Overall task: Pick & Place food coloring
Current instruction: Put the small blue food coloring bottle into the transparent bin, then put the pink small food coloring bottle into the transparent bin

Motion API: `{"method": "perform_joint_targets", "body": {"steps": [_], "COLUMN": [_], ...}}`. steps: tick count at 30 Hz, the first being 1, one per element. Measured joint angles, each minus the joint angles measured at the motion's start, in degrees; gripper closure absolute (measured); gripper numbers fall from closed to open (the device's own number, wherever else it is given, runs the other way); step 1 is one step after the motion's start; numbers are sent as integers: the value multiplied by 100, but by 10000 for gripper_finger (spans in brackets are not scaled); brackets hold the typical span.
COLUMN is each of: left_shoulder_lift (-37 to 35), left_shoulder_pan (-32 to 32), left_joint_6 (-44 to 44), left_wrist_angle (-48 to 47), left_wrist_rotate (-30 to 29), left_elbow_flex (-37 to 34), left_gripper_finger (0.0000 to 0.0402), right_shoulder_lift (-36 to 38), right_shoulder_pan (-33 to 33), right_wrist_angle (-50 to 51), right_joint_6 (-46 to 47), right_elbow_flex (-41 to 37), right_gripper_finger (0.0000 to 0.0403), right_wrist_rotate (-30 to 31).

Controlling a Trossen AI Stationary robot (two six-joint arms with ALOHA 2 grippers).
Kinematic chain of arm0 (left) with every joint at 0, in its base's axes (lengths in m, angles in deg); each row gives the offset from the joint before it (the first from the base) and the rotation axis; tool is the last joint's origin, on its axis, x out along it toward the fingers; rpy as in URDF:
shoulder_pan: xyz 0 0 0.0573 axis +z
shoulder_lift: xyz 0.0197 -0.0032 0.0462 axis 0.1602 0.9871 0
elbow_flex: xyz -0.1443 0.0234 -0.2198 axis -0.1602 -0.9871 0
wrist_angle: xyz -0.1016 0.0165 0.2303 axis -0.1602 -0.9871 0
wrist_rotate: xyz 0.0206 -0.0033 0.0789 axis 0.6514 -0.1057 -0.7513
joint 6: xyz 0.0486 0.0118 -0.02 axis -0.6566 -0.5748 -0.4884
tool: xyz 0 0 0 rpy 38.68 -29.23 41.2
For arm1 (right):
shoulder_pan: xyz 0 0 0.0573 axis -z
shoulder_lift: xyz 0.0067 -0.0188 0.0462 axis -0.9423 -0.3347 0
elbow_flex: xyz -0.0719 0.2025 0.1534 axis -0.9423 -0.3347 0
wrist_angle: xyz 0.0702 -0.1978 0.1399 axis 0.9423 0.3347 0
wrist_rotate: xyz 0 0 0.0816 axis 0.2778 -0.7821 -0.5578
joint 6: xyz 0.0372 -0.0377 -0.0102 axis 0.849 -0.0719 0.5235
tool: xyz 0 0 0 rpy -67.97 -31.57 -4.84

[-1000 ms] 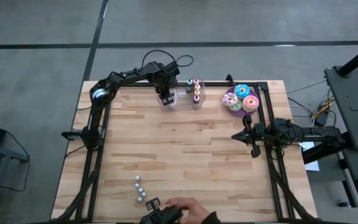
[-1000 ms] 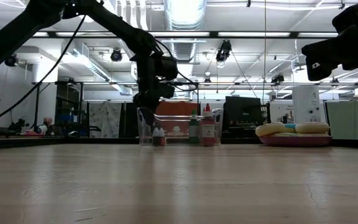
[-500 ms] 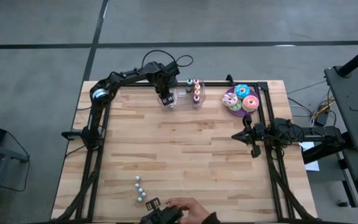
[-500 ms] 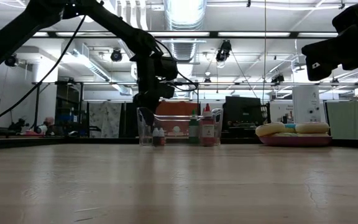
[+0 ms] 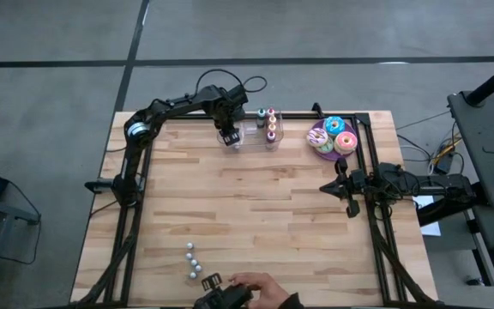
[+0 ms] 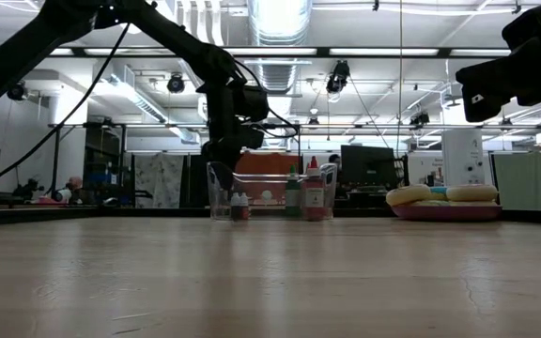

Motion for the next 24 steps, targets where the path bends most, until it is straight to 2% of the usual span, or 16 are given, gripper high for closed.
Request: {"method": "perform_joint_targets", "body": {"steps": [5,13,24], "left_shoulder_lift": [0,0,0], "left_shoulder_pan": [0,-7,-11], "left_joint_6": [0,0,22], "left_wrist_angle": [0,4,-11], "left_wrist_rotate": [24,26,20], "left_elbow_flex": [0,0,12], "left_gripper_finger": [350,298,291], "right_shoulder_lift": [0,0,0], "right_shoulder_pan": [-1,0,-1], "right_wrist_angle": [0,0,0], "right_joint_6": [0,0,0], "right_elbow_flex": [0,0,0], "right_gripper_finger": [394,394,394], "right_wrist_rotate": [0,0,-1]}}
